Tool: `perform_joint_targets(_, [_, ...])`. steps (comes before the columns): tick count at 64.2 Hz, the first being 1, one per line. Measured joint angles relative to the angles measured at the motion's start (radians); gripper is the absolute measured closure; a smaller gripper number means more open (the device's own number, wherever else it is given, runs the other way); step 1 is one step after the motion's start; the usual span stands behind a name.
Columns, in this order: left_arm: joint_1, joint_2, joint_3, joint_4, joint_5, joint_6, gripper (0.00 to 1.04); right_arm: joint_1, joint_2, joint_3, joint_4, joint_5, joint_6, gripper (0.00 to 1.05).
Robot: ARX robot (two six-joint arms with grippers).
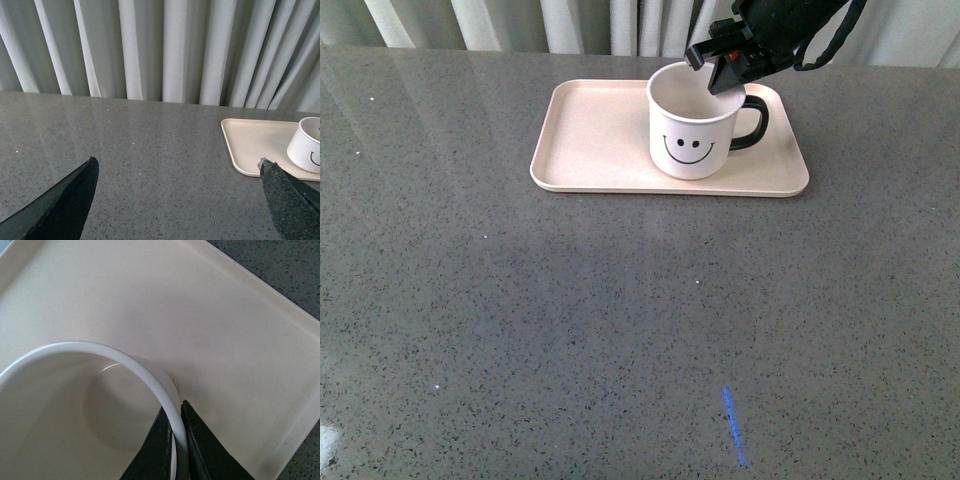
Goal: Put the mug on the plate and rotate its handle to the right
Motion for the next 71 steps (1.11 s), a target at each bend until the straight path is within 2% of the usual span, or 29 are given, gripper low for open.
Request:
perform_joint_targets(21, [0.000,0.000,0.000,0.000,0.000,0.000,0.09,0.002,0.002,-0.010,0.012,0.014,-0.017,1.02])
perform_joint_targets(27, [0.000,0.000,0.000,0.000,0.000,0.000,0.09,0.002,0.003,-0.011,0.013,0.018,-0.024,0.88])
perform_joint_targets(29, [0.000,0.000,0.000,0.000,0.000,0.000,0.09,0.002,0.003,-0.011,0.015,0.020,-0.026,0.78])
perform_joint_targets(37, [0.000,0.000,0.000,0.000,0.000,0.000,0.09,0.002,0.004,-0.012,0.021,0.022,-0.029,0.60])
perform_joint_targets(45, [0.000,0.000,0.000,0.000,0.000,0.000,0.09,0.002,0.003,-0.021,0.039,0.026,-0.042,0.32])
perform_joint_targets(53, [0.000,0.000,0.000,0.000,0.000,0.000,0.09,0.002,0.001,-0.035,0.051,0.027,-0.051,0.12])
perform_joint_targets(71, [0.000,0.000,0.000,0.000,0.000,0.000,0.09,-0.015,-0.095,-0.111,0.115,-0.038,-0.053,0.09])
